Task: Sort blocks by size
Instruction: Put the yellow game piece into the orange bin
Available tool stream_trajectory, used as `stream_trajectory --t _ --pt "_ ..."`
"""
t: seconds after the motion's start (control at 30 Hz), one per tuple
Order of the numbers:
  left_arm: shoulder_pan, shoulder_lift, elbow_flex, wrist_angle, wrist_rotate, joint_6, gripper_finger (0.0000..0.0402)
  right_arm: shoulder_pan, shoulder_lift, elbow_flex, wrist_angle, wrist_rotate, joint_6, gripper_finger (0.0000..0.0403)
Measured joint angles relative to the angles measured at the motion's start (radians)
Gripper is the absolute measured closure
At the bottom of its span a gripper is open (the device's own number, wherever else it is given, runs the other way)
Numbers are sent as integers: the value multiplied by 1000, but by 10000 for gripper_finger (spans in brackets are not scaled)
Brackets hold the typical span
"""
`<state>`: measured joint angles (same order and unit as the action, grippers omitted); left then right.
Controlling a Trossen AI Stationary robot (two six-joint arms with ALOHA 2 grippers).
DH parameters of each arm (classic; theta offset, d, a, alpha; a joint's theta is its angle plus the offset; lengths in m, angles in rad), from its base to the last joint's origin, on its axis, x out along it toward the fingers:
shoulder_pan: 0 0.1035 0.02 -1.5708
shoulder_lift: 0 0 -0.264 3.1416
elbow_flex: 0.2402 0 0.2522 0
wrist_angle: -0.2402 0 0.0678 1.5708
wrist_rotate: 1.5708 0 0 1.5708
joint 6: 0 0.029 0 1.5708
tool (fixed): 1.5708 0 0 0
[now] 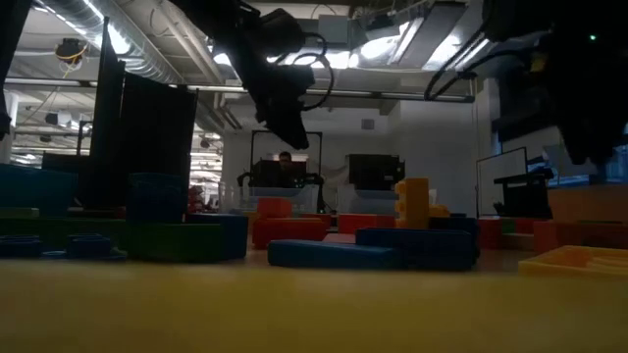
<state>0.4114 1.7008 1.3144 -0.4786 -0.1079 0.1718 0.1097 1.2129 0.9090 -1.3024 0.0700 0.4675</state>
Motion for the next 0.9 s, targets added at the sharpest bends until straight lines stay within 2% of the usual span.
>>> stream_trajectory --t 0.2,0.47,0.63,0.77,0.9 --pt "-6 0 0 14 0 20 199 -34 0 99 39 9 4 171" --pt "-6 0 0 74 -1 46 199 -91 0 110 351 159 -27 169" --pt "-6 0 0 71 -1 51 199 -100 2 110 449 175 -27 169" --pt "-6 0 0 71 -1 52 199 -100 46 109 485 180 10 169" --pt "-6 0 0 71 -1 74 199 -99 133 109 509 230 50 169"
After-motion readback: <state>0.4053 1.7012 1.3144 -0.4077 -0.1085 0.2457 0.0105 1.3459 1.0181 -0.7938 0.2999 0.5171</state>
